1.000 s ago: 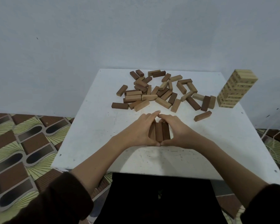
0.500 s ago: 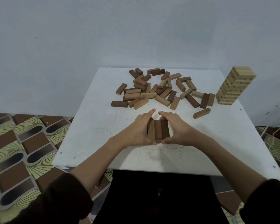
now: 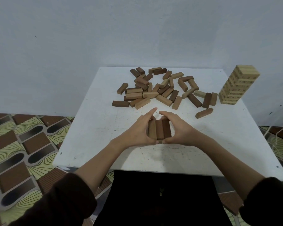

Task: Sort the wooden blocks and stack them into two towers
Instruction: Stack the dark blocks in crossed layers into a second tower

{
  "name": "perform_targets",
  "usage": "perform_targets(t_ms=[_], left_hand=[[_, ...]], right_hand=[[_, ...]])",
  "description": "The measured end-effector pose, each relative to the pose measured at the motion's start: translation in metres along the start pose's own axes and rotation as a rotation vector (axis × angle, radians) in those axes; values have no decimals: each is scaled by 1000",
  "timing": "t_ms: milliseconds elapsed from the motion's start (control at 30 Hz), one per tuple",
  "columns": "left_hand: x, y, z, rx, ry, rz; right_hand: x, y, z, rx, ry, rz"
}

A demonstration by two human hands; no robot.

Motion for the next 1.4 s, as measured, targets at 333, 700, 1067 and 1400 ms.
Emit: perform_targets(t_ms=[333, 700, 1067, 1400], left_hand=[[1, 2, 8, -87, -7, -40], [-12, 4, 18, -40, -72, -132], [-18, 25, 21, 363, -56, -136], [-15, 27, 27, 455, -71, -125]], right_hand=[[4, 10, -10, 129, 34, -54], [-3, 25, -25, 195, 128, -86], [-16, 33, -14, -77, 84, -223], [-15, 36, -16, -142, 80, -206]])
Point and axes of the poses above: each hand's wrist, its own x-axis towards the middle knuckle, its own y-axis out of the palm, z = x × y, the point moved 7 cm from there along x, towards the middle knuckle, and after that the axes turned 10 degrees about -x, right-handed, at the moved point
